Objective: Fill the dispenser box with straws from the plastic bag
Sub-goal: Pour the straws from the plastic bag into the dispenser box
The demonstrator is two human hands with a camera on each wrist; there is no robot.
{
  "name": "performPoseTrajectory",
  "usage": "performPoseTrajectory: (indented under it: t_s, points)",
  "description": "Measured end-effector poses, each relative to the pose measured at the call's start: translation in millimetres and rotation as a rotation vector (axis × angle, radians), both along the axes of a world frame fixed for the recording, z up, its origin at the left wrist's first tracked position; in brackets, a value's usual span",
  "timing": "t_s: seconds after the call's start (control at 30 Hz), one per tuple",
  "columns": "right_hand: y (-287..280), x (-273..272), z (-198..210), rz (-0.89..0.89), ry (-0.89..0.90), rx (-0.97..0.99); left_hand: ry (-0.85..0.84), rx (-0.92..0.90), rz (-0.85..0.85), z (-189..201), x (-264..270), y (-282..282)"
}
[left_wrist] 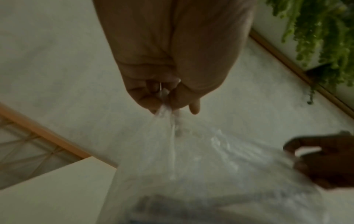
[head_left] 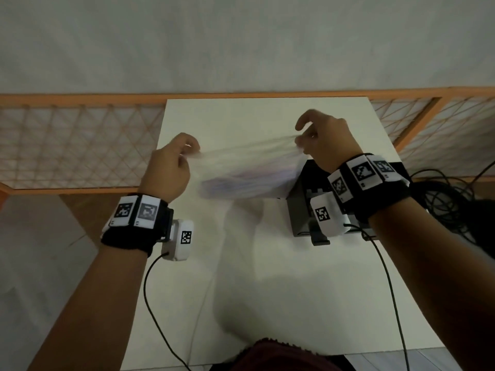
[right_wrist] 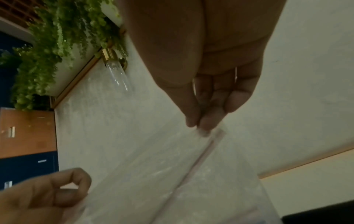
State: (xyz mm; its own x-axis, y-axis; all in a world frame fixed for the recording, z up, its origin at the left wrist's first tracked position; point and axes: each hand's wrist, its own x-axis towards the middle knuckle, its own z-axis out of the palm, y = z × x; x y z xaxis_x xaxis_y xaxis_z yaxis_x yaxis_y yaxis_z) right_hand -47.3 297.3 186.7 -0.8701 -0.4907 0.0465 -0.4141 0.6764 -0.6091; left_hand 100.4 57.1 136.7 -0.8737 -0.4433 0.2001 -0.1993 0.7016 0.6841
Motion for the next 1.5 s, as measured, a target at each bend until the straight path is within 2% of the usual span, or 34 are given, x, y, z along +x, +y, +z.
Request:
performPoseTrajectory:
  t_s: [0.07,0.17,0.3,0.33,0.4,0.5,0.7,0.87,1.0,1.07,1.17,1.27,1.33,1.4,1.5]
  points:
    - [1.0,1.2,5.3,0.029,-0.009,-0.085,-0.076,-0.074,-0.052,2.0,0.7,-2.1]
    - [-3.5,5.1,13.8,0.101,0.048,-0.058,-0.156,-0.034,-0.004,8.2,0.9,-3.0]
    - [-11.0,11.4,14.7,0.155,0.155,0.015,-0.058,0.202,0.201,16.9,-5.9,1.1]
    - [-13.1,12.8,14.1,0.176,0.2,0.049,-0.03,0.214,0.235,17.4,-7.8,1.4]
    - [-17.3,15.6,13.7,0.261,0.26,0.162,0.008,0.112,0.272,17.4,-9.8,2.9]
    - [-20.8,18.6,12.2,0.348,0.176,0.322,0.071,0.052,0.281,14.5,-12.4,3.4]
    - [-19.4,25.5,6.7,0.379,0.053,0.452,-0.026,-0.018,0.196,0.6,-7.7,6.0]
    - [-19.6,31.3,5.5,0.303,0.069,0.524,-0.247,-0.083,-0.04,-4.2,10.4,23.3]
    - [-15.2,44.3,-9.9,0.335,0.268,0.671,-0.22,0.066,-0.152,0.3,22.0,39.9]
    - [-8.4,50.1,-16.0,0.363,0.239,0.634,-0.163,0.105,-0.187,6.8,25.7,48.3]
    - [-1.4,64.0,-18.7,0.371,0.107,0.522,-0.052,0.161,-0.224,24.9,31.0,60.3]
    - [3.4,67.9,-23.8,0.248,0.178,0.335,0.083,0.183,-0.293,46.7,36.6,74.5]
    - [8.1,63.0,-20.7,0.196,0.269,0.129,0.171,0.108,-0.333,61.2,41.8,87.5]
    - [16.3,58.6,-8.0,0.187,0.281,-0.088,0.266,-0.041,-0.338,74.6,45.5,98.5]
    - [37.7,53.1,17.3,0.186,0.288,-0.248,0.357,-0.211,-0.289,82.4,46.0,109.7]
